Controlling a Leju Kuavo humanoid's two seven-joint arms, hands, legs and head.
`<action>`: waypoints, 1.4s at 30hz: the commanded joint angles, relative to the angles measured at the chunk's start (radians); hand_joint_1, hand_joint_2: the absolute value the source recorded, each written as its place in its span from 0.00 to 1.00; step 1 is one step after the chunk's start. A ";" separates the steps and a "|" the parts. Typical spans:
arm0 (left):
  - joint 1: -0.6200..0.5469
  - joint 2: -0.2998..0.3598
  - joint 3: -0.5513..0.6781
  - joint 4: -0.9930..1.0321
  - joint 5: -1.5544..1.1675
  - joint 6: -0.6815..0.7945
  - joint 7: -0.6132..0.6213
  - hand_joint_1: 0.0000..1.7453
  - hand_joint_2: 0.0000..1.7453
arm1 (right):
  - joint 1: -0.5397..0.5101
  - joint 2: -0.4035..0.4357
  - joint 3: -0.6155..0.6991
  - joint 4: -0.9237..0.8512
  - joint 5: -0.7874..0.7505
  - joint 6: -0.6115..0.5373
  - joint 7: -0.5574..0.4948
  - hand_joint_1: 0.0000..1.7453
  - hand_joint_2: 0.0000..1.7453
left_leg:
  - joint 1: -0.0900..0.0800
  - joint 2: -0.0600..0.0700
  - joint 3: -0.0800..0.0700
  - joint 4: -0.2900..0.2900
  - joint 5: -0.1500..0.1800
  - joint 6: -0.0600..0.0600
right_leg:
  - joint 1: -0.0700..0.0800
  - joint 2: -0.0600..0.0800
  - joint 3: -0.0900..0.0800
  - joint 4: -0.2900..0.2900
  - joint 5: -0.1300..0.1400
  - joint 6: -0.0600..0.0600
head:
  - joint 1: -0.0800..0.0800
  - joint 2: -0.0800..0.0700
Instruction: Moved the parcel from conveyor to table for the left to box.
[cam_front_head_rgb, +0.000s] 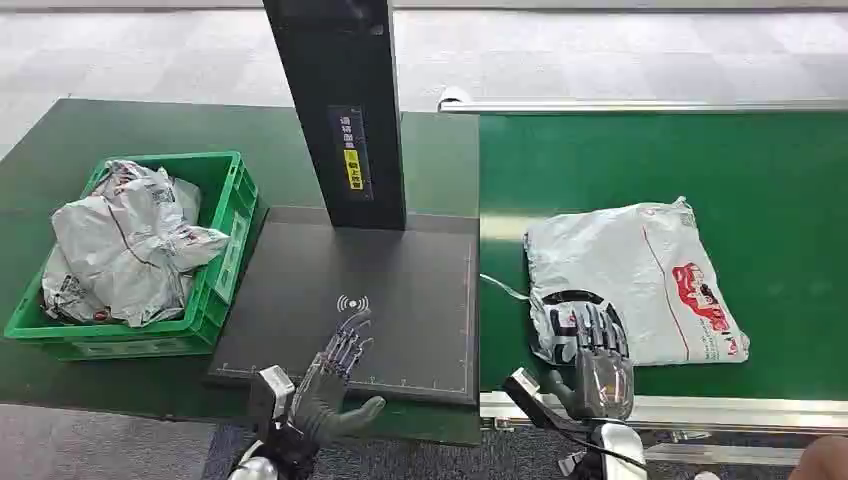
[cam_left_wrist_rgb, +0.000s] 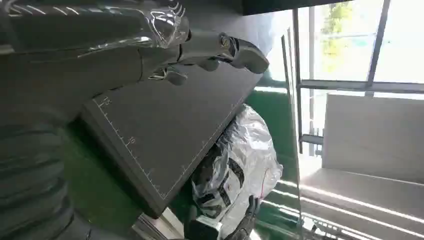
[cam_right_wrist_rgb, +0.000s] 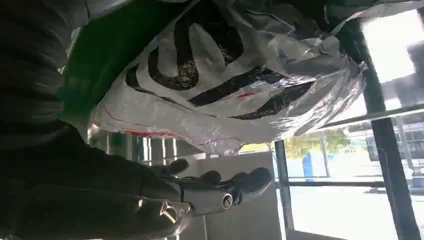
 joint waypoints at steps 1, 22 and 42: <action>-0.031 0.020 -0.041 0.058 -0.005 -0.009 0.016 0.00 1.00 | -0.048 0.012 -0.029 0.093 0.003 -0.009 -0.011 0.00 1.00 | 0.000 -0.001 0.003 -0.002 0.000 0.000 | 0.000 0.000 0.003 -0.002 0.000 0.000 | 0.000 0.000; -0.033 0.023 -0.050 0.034 -0.024 -0.021 0.036 0.00 1.00 | -0.117 0.022 -0.034 0.262 -0.017 -0.009 0.028 0.00 1.00 | 0.000 0.000 0.002 -0.001 0.000 0.000 | 0.000 0.001 0.002 -0.001 0.000 0.000 | 0.000 0.000; -0.054 0.027 -0.073 0.071 -0.017 -0.027 0.031 0.00 1.00 | -0.174 0.058 -0.058 0.287 -0.015 -0.009 -0.004 1.00 1.00 | 0.000 0.000 0.002 -0.001 0.000 0.000 | 0.000 0.001 0.002 -0.001 0.000 0.000 | 0.000 0.000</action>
